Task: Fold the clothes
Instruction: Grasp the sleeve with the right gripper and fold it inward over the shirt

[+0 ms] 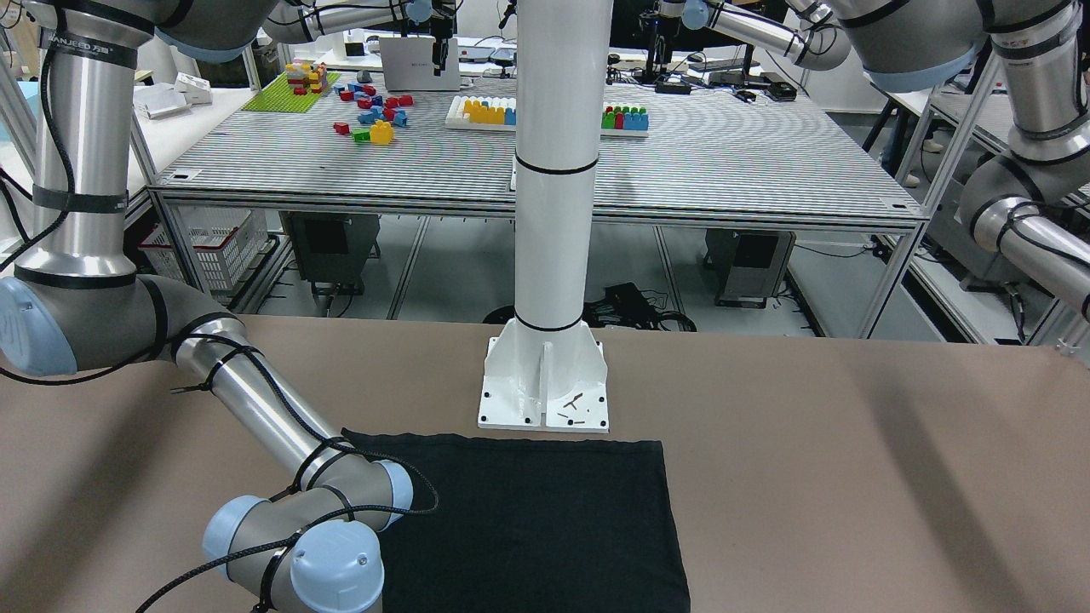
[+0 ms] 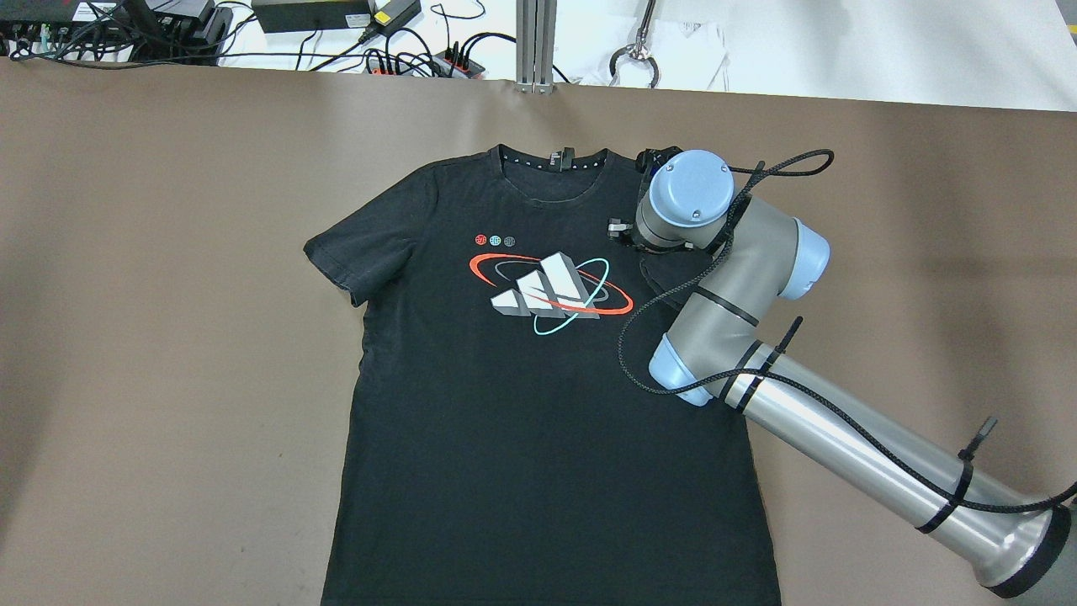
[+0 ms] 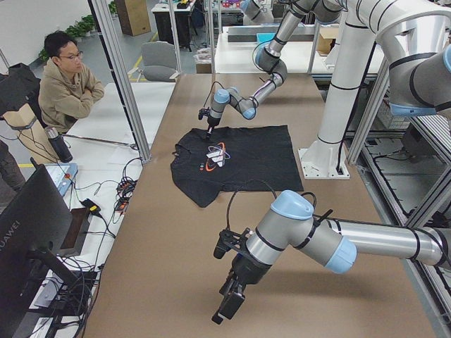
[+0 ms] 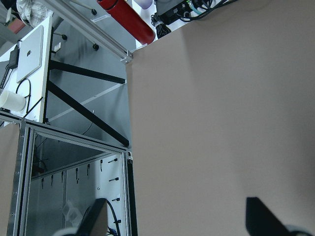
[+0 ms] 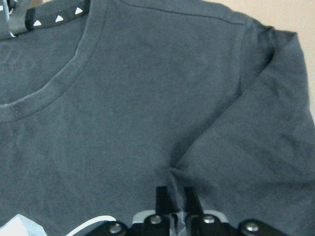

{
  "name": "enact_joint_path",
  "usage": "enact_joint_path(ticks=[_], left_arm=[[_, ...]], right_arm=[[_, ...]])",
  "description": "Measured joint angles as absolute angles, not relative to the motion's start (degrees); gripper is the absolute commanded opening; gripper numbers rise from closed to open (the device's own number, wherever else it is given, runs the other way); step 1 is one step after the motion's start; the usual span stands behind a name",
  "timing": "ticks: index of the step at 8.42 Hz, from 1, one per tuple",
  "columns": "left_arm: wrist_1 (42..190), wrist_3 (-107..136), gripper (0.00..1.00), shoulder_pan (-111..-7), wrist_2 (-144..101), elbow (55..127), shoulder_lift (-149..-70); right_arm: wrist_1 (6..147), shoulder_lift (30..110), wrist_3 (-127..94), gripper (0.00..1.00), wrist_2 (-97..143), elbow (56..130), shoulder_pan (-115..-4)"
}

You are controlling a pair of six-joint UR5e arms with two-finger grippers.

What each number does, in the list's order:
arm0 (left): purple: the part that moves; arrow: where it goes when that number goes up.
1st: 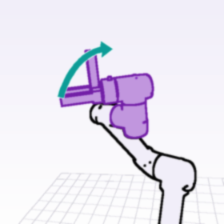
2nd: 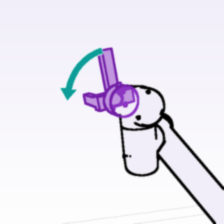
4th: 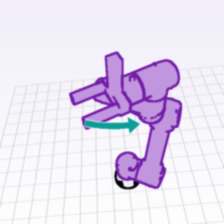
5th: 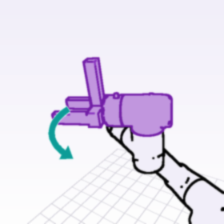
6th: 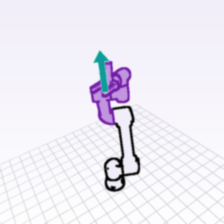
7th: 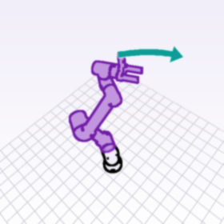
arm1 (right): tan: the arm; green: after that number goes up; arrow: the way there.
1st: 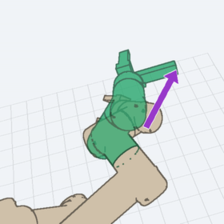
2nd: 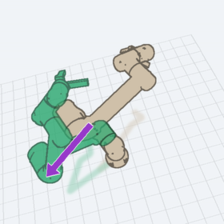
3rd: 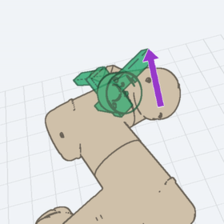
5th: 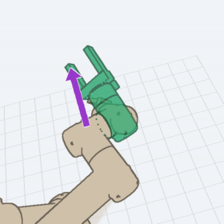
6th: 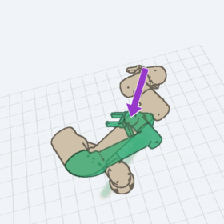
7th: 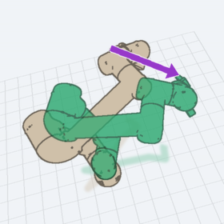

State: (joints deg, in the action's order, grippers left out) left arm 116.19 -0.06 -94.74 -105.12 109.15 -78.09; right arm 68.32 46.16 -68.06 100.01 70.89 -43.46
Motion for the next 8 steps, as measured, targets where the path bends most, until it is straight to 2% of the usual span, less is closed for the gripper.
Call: enact_joint_path(ticks=[4, 8], left_arm=[[116.19, 0.07, 1.0, -94.72, -105.12, 109.08, -78.05], [116.17, 0.01, 1.0, -94.66, -105.05, 108.89, -78.05]], right_arm=[[68.22, 46.63, -68.1, 0.94, 99.39, 71.95, -43.17], [68.11, 53.52, -68.08, 0.94, 99.66, 79.06, -42.6]])
